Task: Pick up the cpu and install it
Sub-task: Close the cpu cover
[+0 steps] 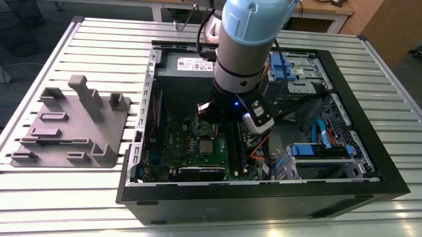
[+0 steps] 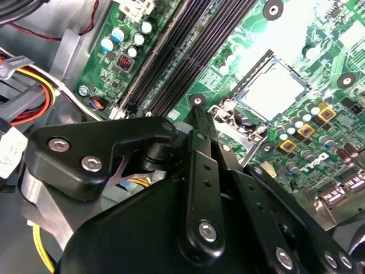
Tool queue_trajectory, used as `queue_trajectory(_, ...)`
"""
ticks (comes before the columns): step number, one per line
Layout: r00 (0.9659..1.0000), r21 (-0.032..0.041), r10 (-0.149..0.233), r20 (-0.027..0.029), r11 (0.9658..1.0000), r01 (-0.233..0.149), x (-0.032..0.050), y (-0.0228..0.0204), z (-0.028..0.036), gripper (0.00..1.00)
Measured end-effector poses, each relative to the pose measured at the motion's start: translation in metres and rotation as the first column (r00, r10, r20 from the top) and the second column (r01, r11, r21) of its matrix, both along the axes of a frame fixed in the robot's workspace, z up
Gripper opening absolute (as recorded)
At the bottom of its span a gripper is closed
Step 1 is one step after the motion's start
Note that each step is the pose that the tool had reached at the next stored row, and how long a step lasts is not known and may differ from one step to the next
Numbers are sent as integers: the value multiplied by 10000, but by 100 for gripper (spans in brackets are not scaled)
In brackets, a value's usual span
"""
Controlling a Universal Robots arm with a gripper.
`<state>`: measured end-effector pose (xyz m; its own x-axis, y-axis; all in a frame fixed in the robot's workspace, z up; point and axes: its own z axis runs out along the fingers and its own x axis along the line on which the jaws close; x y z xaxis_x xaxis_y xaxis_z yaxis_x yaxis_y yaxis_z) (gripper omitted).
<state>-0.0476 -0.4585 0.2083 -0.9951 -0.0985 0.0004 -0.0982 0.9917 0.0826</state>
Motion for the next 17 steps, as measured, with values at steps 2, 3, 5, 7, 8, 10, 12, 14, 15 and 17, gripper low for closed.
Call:
queue_trajectory(2,10000,1,2,-1,10000,-2,4,15,-1,11)
queue_trajectory(3,10000,1,2,-1,10000,-2,6,24,-2,11)
queue_trajectory(5,10000,3,2,0,10000,-2,14,40,-4,11)
queue_trajectory(7,10000,6,0,0,10000,0,20,52,-6,11)
queue_trajectory(8,10000,7,0,0,10000,0,24,61,-6,11)
queue_trajectory(10,10000,9,2,-1,10000,-2,30,83,-7,11)
queue_trajectory(12,10000,12,1,0,10000,-1,35,108,-7,11)
queue_trajectory(14,10000,14,2,-1,10000,-2,42,130,-8,11)
queue_trajectory(15,10000,15,2,0,10000,-2,46,140,-8,11)
queue_trajectory(17,10000,19,0,0,10000,0,54,158,-9,11)
